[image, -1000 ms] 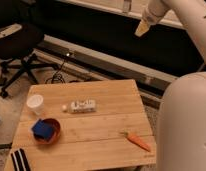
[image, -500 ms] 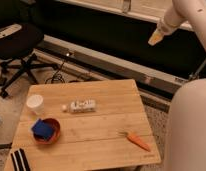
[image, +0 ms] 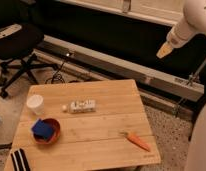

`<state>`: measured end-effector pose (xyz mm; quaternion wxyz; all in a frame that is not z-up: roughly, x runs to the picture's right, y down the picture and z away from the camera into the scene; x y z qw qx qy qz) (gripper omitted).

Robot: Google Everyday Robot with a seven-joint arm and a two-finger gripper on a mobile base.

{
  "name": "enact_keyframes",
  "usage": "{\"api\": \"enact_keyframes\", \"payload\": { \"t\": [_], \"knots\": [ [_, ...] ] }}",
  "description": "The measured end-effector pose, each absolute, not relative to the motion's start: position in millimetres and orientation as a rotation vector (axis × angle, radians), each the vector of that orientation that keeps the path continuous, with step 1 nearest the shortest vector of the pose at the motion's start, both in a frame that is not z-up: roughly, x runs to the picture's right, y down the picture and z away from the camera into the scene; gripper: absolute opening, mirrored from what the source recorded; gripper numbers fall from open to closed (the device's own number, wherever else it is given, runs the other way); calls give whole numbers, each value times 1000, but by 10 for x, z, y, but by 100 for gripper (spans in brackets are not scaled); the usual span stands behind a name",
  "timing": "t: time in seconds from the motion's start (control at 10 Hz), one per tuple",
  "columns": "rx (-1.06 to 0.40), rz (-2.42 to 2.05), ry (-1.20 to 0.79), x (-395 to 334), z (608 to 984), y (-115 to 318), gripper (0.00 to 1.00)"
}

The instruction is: Move the arm in a circular motion

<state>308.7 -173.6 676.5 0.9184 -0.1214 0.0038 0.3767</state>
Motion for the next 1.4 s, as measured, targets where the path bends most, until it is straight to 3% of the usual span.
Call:
{"api": "enact_keyframes", "payload": {
  "t": [0.8, 1.1, 1.4],
  "knots": [
    [-355, 884, 46, 2907, 6217, -654, 51],
    [-425, 837, 17, 2461, 5849, -417, 51],
    [-469, 778, -61, 2006, 5659, -501, 51]
  ]
}}
